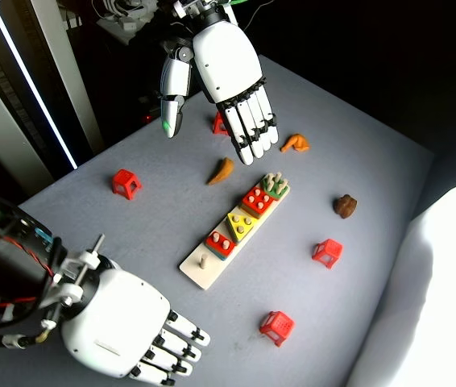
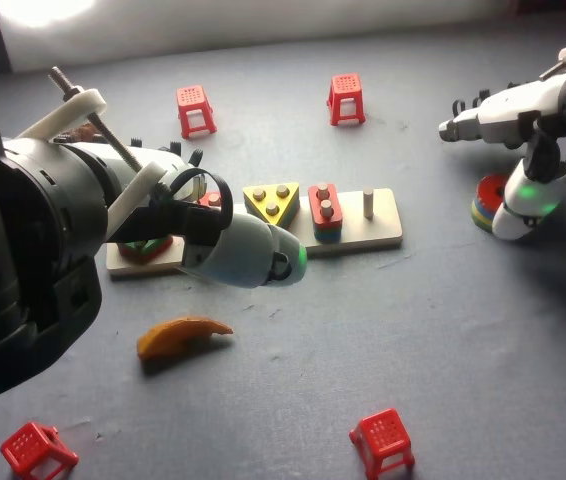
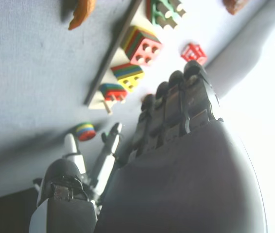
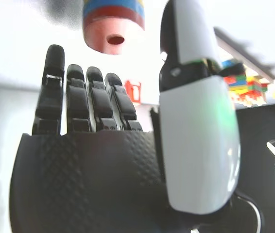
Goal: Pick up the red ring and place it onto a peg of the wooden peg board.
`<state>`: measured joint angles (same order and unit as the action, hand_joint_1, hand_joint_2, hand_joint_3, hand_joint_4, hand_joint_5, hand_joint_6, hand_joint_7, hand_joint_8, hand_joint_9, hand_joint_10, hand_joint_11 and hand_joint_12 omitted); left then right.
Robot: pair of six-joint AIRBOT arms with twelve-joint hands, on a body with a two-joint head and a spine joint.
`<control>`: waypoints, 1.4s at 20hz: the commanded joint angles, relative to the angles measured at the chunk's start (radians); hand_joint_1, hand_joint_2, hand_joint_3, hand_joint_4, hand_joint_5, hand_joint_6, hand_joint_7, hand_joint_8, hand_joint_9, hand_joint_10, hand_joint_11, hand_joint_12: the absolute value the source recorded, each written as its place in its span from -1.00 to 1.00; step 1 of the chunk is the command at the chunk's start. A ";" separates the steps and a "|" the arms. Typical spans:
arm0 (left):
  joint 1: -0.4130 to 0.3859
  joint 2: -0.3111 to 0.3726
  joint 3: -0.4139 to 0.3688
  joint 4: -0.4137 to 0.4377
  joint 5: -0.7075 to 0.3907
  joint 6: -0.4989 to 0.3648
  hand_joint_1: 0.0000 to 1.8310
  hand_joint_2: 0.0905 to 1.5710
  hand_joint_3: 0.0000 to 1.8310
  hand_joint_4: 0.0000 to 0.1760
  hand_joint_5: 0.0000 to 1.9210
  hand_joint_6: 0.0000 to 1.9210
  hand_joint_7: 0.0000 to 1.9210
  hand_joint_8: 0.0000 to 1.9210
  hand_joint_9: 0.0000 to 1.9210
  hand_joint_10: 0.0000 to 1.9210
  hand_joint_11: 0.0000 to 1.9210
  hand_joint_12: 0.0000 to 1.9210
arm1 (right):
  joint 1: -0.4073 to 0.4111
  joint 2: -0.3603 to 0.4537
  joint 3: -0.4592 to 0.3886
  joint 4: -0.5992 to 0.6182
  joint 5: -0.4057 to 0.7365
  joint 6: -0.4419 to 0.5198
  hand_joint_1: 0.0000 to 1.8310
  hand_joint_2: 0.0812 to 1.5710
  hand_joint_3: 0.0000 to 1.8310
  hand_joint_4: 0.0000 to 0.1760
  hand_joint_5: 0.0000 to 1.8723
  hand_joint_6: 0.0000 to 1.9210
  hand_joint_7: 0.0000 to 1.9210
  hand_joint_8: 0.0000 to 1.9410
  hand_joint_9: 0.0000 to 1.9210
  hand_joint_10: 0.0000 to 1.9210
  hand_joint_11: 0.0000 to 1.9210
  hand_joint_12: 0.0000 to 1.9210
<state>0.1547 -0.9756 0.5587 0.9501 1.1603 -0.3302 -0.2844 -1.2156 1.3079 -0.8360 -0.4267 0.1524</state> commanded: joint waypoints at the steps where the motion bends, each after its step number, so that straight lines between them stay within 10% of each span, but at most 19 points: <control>1: -0.006 0.002 0.001 0.076 -0.005 0.003 -1.00 0.30 -0.99 -1.00 -1.00 -1.00 -1.00 -1.00 -1.00 -1.00 -1.00 -1.00 | -0.002 0.002 0.002 -0.025 0.038 -0.003 0.39 0.18 -1.00 -1.00 -0.96 -0.99 -1.00 -1.00 -0.97 -0.99 -1.00 -0.20; 10: -0.006 0.002 0.002 0.076 -0.005 0.003 -1.00 0.29 -1.00 -1.00 -0.98 -0.99 -1.00 -1.00 -1.00 -1.00 -0.98 -0.99 | -0.039 0.014 -0.002 -0.025 0.065 -0.016 0.42 0.21 -1.00 -1.00 -0.78 -0.97 -0.83 -0.98 -0.80 -0.95 -1.00 0.11; 12: -0.006 0.002 0.002 0.076 -0.005 0.003 -1.00 0.30 -0.99 -1.00 -0.98 -1.00 -1.00 -1.00 -1.00 -1.00 -1.00 -1.00 | -0.034 0.013 -0.002 -0.025 0.068 -0.016 0.43 0.19 -1.00 -1.00 -0.62 -0.96 -0.61 -0.96 -0.60 -0.90 -1.00 0.36; 17: -0.006 0.002 0.002 0.076 -0.005 0.003 -1.00 0.31 -0.99 -1.00 -0.99 -1.00 -1.00 -1.00 -1.00 -1.00 -1.00 -1.00 | -0.029 0.014 -0.007 -0.025 0.068 -0.023 0.29 0.41 -0.98 -1.00 -0.14 -0.95 -0.11 -0.97 -0.17 -0.89 -0.61 0.27; 18: -0.006 0.002 0.002 0.076 -0.005 0.003 -1.00 0.31 -0.99 -1.00 -1.00 -1.00 -1.00 -1.00 -1.00 -1.00 -1.00 -1.00 | -0.029 0.014 -0.007 -0.025 0.068 -0.026 0.30 0.44 -0.99 -1.00 -0.12 0.01 -0.03 -0.14 -0.05 -0.85 -0.47 0.27; 19: -0.006 0.002 0.002 0.076 -0.005 0.003 -1.00 0.31 -0.99 -1.00 -0.99 -1.00 -1.00 -1.00 -1.00 -1.00 -1.00 -1.00 | -0.028 0.014 -0.007 -0.025 0.068 -0.026 0.30 0.46 -1.00 -0.93 -0.12 0.22 -0.03 0.07 0.06 -0.80 -0.37 0.29; 20: -0.006 0.002 0.002 0.076 -0.005 0.003 -1.00 0.32 -0.99 -1.00 -0.98 -0.99 -1.00 -1.00 -1.00 -1.00 -1.00 -1.00 | -0.028 0.014 -0.007 -0.025 0.068 -0.026 0.46 0.42 -1.00 -1.00 -0.06 0.16 0.05 -0.02 -0.09 0.06 -0.28 0.29; 28: -0.007 0.002 0.003 0.076 -0.005 0.003 -1.00 0.32 -0.99 -1.00 -0.98 -1.00 -1.00 -1.00 -1.00 -1.00 -1.00 -1.00 | -0.024 0.023 -0.022 -0.025 0.064 -0.048 0.63 0.33 -1.00 -1.00 0.05 -0.04 0.13 -0.24 0.05 -0.07 -0.10 0.55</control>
<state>0.1547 -0.9756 0.5587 0.9497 1.1599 -0.3302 -0.3107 -1.1976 1.2869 -0.8532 -0.3740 0.1062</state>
